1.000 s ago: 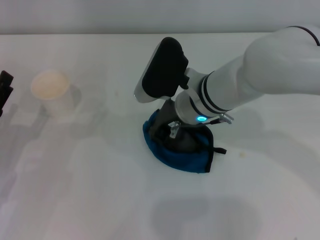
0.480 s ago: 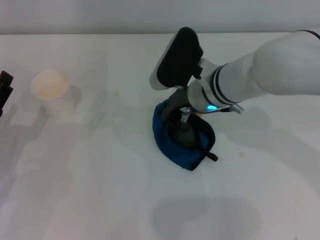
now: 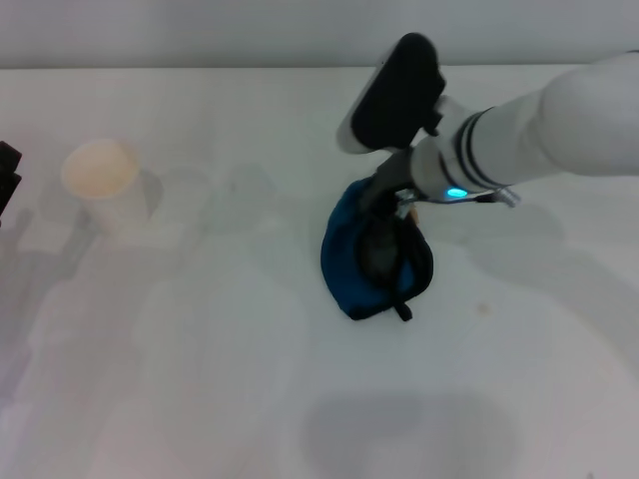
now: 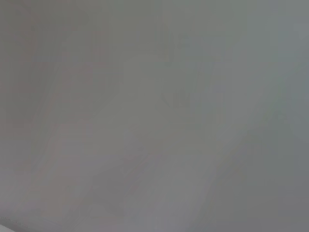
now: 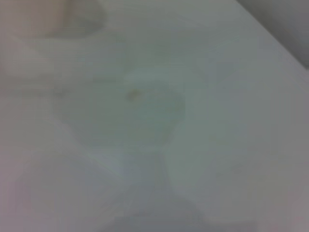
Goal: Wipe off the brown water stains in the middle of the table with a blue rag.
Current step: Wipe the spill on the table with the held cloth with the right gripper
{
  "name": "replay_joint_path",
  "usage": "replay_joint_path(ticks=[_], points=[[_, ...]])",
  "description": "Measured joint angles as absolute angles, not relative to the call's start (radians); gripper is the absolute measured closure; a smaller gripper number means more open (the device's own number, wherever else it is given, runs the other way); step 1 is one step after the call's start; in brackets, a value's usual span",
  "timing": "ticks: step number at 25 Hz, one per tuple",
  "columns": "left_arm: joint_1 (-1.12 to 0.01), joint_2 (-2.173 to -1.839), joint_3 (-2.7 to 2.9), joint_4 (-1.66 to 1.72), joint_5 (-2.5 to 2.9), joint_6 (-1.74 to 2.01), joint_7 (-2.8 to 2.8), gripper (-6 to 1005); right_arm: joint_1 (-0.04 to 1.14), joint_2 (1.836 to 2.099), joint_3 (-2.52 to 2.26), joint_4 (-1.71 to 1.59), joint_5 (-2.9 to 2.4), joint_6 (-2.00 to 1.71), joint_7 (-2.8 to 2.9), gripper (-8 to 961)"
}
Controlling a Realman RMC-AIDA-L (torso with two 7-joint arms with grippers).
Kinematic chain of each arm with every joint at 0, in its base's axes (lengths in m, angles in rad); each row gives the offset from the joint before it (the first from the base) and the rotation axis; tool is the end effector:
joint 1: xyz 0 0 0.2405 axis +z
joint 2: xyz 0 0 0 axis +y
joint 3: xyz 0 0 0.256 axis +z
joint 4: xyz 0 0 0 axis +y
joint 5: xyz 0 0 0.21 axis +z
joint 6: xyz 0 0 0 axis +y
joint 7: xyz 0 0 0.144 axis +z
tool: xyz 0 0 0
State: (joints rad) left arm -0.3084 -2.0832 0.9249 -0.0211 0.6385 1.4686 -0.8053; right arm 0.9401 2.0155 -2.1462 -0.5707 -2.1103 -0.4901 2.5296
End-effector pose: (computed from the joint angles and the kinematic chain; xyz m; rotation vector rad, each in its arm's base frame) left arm -0.3580 0.2604 0.0021 -1.4861 -0.9383 -1.1538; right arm 0.1859 0.4182 -0.1188 -2.5230 0.4435 -0.3480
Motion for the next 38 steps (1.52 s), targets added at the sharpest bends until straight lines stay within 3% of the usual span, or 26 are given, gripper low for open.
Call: replay_joint_path(ticks=[19,29,38], points=[[-0.305,-2.082,0.926,-0.020,0.642,1.471,-0.805,105,0.809,2.001,-1.867,-0.636,-2.366,-0.608,2.530,914],[-0.310,-2.080,0.927,-0.020,0.645,1.471,-0.805,105,0.798,2.023,-1.967,-0.817,-2.346,-0.794,2.528,917],[-0.306,-2.080,0.926,-0.020,0.646,1.471,-0.804,105,0.796,2.022,-2.008,-0.905,-2.271,-0.934,2.527,919]])
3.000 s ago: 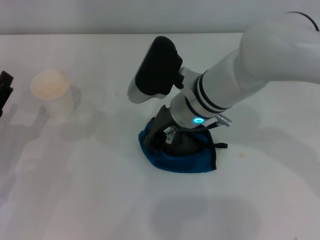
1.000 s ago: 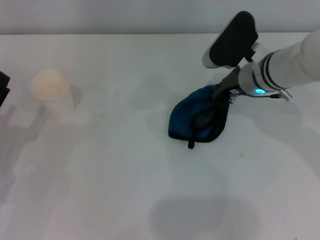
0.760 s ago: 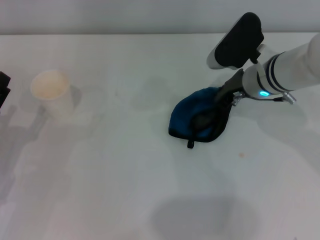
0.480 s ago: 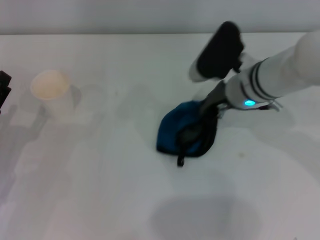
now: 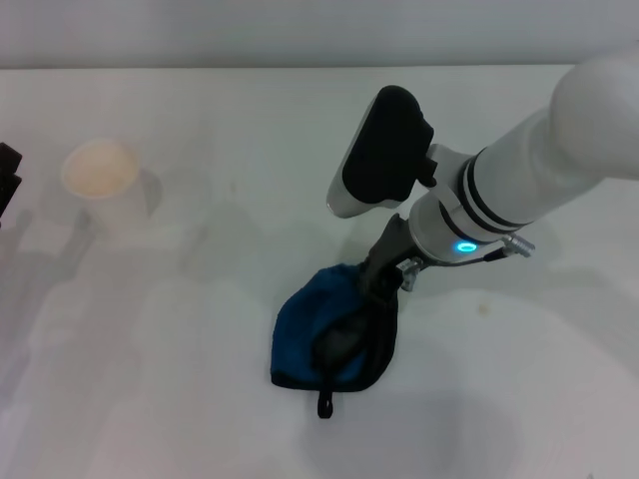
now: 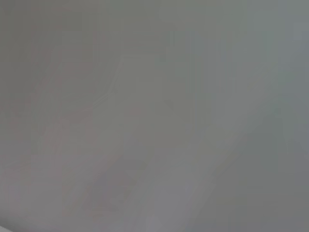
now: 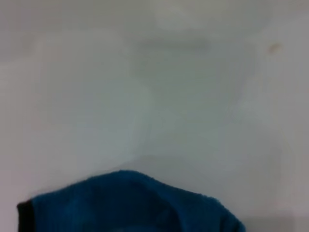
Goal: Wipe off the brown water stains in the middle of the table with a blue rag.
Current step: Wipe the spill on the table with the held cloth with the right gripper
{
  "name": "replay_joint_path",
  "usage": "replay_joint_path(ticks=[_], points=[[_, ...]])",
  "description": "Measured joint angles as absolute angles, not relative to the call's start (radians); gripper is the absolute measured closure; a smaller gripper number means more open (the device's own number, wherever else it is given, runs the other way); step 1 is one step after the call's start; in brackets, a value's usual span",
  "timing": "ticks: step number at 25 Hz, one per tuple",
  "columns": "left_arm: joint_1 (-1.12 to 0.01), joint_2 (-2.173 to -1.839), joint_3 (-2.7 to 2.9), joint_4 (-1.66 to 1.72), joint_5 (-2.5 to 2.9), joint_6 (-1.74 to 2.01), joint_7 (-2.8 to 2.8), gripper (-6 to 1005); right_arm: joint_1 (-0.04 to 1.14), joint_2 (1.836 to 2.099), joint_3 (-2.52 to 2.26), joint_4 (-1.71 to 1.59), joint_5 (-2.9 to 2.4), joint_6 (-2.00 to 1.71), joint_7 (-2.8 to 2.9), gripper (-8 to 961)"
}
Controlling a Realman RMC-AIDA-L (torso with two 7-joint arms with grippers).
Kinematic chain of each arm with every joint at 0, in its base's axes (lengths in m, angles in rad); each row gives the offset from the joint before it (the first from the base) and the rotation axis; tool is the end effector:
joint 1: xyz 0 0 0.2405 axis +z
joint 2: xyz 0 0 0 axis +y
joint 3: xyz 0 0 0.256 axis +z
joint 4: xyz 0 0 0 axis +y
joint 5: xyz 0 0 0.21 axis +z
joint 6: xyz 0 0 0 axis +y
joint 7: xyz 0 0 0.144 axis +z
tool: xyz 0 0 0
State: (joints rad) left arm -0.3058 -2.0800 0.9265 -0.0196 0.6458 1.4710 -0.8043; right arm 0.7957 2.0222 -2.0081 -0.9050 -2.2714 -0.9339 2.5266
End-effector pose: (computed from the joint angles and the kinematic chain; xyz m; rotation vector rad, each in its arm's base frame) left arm -0.3584 0.2597 0.0028 -1.4956 -0.9336 -1.1506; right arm 0.1707 0.3620 -0.1196 -2.7644 0.4824 -0.5128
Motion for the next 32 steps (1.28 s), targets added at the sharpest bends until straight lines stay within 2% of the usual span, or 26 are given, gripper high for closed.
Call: replay_joint_path(ticks=[11,21,29,32], points=[[-0.311,-2.079,0.927,-0.013,0.646,1.471,-0.802,104,0.726,2.007,-1.781,-0.877,-2.483,-0.927,2.526,919],[-0.303,-2.078,0.926,0.006,0.646,1.471,-0.805,104,0.730,2.004,-1.637,-0.789,-2.635,-0.820,2.526,920],[-0.301,-2.078,0.926,0.005,0.646,1.471,-0.805,106,0.741,2.025,-1.670,-0.794,-2.597,-0.731,2.529,919],[-0.297,-2.079,0.926,0.005,0.646,1.471,-0.805,106,0.750,2.026,-1.729,-0.797,-2.511,-0.715,2.530,920]])
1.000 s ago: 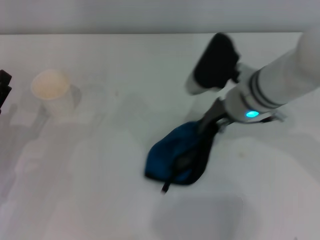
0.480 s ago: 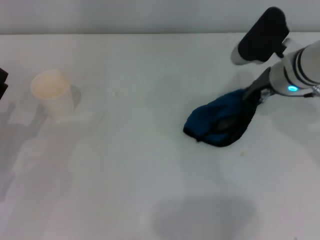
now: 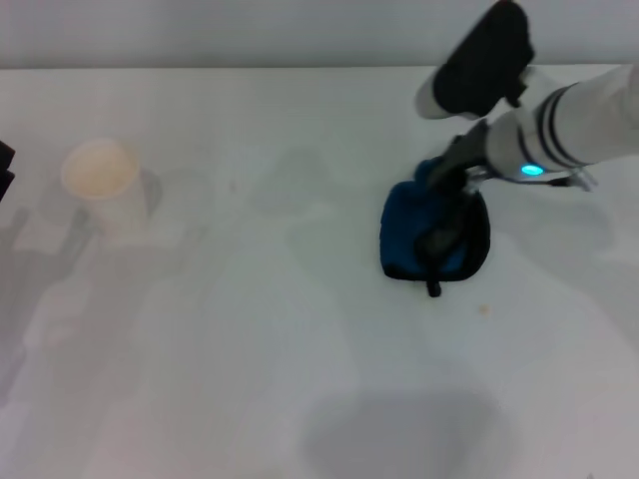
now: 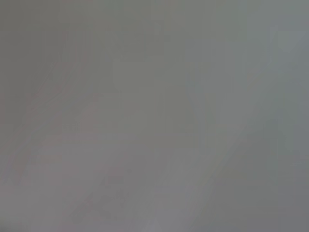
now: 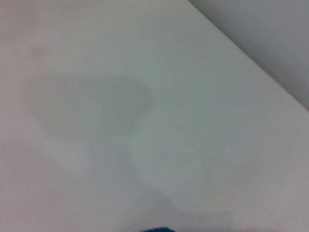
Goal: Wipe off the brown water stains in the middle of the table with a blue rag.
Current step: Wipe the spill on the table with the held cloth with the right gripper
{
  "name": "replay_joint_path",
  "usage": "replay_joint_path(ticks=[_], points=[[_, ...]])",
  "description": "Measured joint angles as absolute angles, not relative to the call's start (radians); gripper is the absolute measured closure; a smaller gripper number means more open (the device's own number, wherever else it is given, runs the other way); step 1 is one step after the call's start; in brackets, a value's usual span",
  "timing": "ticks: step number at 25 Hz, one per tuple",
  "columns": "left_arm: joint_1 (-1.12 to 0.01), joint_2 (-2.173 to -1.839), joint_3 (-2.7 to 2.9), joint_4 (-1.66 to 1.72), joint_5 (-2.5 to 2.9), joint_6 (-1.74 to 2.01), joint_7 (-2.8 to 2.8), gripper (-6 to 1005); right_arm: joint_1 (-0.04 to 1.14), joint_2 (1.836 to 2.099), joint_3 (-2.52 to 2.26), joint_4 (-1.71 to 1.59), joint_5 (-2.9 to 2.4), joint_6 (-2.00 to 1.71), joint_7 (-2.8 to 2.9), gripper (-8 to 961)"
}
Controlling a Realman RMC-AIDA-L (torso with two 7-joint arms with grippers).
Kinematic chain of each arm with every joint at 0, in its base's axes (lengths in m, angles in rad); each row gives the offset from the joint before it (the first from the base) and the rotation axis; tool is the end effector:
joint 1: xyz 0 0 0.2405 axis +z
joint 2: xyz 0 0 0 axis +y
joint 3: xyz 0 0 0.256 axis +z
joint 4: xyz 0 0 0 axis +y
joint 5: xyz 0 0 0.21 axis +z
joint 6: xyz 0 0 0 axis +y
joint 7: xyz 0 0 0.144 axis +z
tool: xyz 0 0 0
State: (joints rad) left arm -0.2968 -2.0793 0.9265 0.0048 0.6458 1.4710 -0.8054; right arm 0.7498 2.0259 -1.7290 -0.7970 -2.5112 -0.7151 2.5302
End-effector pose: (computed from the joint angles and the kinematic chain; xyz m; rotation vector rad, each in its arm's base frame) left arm -0.3588 0.2605 0.0073 -1.4946 -0.9117 -1.1514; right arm 0.2125 0.4216 -0.0680 -2.4151 0.5603 -0.3737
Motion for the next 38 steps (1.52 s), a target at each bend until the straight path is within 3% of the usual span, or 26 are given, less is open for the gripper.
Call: replay_joint_path(ticks=[28,31,38], points=[[-0.288,-2.080,0.929,0.003,0.646,1.483,-0.805,105,0.674,2.016,-1.710,-0.822,-2.351,-0.770,2.531,909],[-0.288,-2.080,0.930,0.002,0.646,1.483,-0.805,105,0.676,2.016,-1.711,-0.828,-2.353,-0.791,2.530,786],[-0.289,-2.082,0.930,0.004,0.646,1.483,-0.805,106,0.676,2.015,-1.715,-0.840,-2.352,-0.836,2.529,688]])
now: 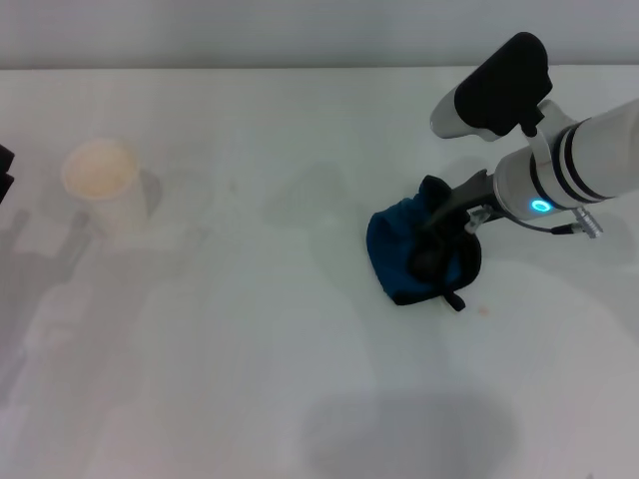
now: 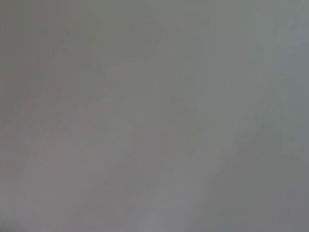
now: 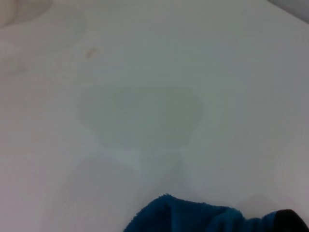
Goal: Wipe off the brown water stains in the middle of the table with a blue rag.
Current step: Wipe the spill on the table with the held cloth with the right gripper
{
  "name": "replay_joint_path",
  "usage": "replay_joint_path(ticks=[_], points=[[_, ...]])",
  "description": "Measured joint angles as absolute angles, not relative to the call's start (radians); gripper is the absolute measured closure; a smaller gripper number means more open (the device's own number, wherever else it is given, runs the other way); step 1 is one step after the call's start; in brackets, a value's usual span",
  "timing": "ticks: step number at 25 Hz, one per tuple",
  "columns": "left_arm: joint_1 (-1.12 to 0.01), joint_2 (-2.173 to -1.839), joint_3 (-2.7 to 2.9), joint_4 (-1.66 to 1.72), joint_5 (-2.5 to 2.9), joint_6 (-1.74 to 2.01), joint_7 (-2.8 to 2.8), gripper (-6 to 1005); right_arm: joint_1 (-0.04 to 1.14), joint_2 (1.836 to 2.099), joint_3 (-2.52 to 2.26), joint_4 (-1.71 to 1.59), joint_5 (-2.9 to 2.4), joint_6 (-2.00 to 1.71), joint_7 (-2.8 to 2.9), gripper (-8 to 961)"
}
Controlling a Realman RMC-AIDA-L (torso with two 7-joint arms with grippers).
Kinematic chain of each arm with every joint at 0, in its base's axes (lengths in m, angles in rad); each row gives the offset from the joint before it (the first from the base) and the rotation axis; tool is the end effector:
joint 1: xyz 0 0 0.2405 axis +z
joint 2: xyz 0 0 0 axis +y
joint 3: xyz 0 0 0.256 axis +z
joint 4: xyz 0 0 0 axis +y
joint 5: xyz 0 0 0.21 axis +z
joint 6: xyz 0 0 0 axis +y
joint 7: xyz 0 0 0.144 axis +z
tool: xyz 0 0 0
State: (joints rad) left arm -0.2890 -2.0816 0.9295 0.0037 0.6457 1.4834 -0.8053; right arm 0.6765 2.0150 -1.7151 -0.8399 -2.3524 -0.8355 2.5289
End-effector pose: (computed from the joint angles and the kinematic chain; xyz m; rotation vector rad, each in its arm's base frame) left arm -0.3587 0.2570 0.0066 -1.4935 -0.9103 -1.1577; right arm 0.2266 0.3939 -0.0724 -2.4878 0.8220 -0.3152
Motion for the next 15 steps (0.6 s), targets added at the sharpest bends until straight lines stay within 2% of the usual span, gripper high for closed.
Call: replay_joint_path(ticks=[14,15], points=[[-0.299,-2.078,0.930,0.007,0.646,1.483,-0.805,105,0.680,2.020,-1.721,-0.826,-2.359,-0.798,2.527,404],[-0.299,-2.078,0.930,0.007,0.646,1.483,-0.805,105,0.681,2.020,-1.721,-0.824,-2.360,-0.789,2.527,417]])
